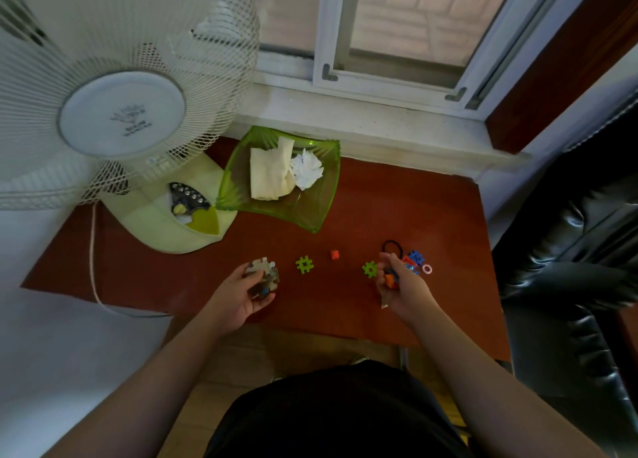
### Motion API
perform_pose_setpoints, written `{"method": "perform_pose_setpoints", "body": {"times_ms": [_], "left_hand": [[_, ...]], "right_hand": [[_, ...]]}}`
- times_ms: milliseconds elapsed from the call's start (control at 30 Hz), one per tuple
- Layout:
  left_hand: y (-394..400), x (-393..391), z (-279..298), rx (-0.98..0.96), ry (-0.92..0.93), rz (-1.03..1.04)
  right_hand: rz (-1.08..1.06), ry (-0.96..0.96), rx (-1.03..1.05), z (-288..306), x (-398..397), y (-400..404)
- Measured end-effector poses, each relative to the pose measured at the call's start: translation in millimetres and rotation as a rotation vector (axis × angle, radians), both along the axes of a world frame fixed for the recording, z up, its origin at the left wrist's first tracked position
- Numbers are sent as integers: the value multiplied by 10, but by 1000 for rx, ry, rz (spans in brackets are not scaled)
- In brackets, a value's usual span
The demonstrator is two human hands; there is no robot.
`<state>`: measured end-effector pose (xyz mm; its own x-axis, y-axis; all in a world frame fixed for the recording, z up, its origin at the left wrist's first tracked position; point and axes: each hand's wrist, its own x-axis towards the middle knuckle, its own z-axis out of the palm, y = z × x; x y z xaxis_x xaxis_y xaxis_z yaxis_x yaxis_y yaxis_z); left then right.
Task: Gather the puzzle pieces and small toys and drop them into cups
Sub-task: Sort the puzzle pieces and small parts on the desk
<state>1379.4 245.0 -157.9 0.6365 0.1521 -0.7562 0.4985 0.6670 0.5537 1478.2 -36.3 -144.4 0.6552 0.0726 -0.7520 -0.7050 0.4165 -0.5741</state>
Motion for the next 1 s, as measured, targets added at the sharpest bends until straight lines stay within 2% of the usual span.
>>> {"method": "perform_pose_setpoints", "body": {"times_ms": [233,800,1000], "left_hand": [[166,-271,-6,-47,2,101],[310,-431,-223,-105,-22,130],[197,-337,-274,-121,13,157]], "right_hand": [[-24,78,70,88,10,226],[140,110,-143,-82,-354,490],[121,130,-141,-17,-364,434]]}}
